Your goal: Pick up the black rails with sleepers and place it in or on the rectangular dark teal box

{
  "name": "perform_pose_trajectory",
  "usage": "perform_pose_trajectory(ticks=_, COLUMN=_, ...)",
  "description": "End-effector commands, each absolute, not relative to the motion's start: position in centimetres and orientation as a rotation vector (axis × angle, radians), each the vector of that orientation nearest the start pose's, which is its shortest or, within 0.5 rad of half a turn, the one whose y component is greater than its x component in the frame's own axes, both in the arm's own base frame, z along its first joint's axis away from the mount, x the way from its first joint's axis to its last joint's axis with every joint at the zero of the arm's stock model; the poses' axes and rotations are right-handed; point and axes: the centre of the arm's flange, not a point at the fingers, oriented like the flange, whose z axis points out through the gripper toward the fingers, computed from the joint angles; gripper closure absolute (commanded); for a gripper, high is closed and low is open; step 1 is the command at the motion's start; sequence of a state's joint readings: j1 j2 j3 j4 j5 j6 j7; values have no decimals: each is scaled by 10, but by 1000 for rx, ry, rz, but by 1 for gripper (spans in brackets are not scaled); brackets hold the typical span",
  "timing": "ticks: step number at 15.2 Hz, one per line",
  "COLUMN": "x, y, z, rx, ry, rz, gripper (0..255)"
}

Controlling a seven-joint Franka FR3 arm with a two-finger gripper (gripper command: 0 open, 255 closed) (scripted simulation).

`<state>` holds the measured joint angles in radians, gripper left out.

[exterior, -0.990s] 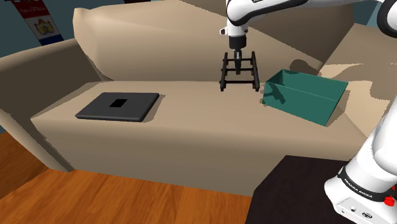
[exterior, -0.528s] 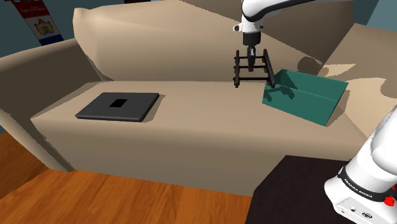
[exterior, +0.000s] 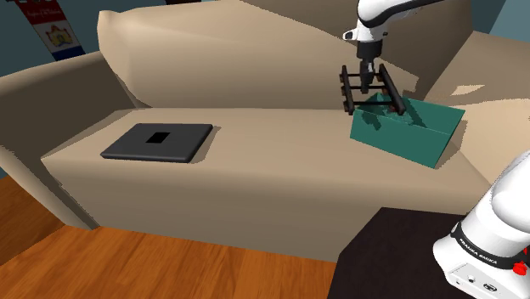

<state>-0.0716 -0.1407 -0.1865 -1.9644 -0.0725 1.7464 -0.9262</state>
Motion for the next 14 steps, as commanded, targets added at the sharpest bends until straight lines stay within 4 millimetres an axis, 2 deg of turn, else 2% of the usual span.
perform_pose_trajectory(ticks=1, x=474, y=-160, z=525, rx=-2948, ry=-1056, rz=142, gripper=255)
perform_pose_trajectory(ticks=13, x=377, y=-285, z=521, rx=-2948, ry=-1056, rz=142, gripper=255)
perform_pose_trajectory(ticks=14, x=377, y=-285, z=516, rx=-2948, ry=-1056, rz=142, gripper=255)
